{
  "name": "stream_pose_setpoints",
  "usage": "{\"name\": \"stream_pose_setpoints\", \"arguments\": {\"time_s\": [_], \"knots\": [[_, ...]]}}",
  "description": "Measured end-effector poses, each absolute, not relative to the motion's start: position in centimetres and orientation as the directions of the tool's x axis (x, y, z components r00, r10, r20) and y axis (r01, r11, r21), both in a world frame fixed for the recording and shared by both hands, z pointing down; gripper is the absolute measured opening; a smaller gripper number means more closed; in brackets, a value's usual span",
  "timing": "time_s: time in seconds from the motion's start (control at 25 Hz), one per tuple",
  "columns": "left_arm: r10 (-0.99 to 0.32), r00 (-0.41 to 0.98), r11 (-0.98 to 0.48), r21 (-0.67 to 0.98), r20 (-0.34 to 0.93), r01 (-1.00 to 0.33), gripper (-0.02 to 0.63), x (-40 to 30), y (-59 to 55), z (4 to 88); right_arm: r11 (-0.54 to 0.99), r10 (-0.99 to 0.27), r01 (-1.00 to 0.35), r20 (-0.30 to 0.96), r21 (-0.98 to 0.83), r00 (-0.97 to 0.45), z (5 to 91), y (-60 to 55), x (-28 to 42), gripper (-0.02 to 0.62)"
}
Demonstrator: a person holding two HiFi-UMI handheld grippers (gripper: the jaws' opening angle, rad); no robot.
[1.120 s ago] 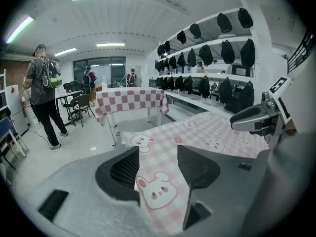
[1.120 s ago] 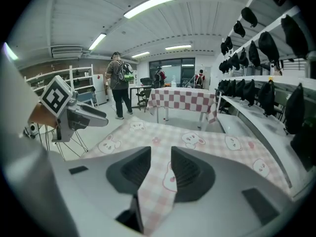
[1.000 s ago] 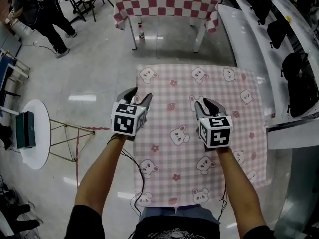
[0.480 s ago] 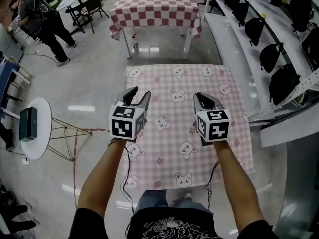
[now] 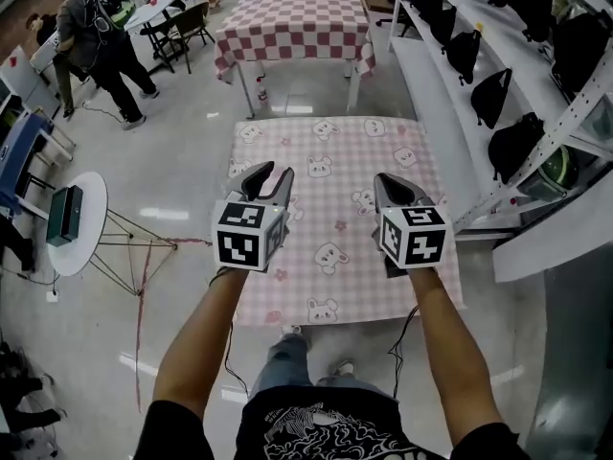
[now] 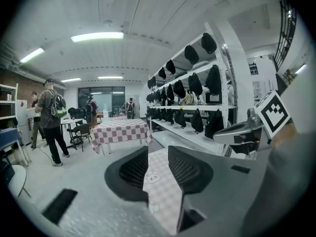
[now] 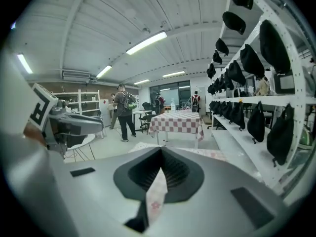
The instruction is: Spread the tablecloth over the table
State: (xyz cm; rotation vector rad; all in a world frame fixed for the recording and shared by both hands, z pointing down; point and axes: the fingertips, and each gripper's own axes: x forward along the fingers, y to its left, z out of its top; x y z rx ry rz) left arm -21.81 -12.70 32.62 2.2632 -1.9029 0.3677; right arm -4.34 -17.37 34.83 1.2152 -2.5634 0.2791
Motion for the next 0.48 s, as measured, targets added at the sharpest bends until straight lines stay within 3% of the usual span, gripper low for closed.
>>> {"name": "stream_pose_setpoints", "arguments": {"time_s": [0.48], "knots": [[-0.964,0.053,-0.066,-0.044,0.261,-0.997,0.020,-16.8,-5.2,30.5,0.683,-0.699,-0.730,0.275,-0.015,-0.660,30.5,-10.9,1.1,0.005]]}}
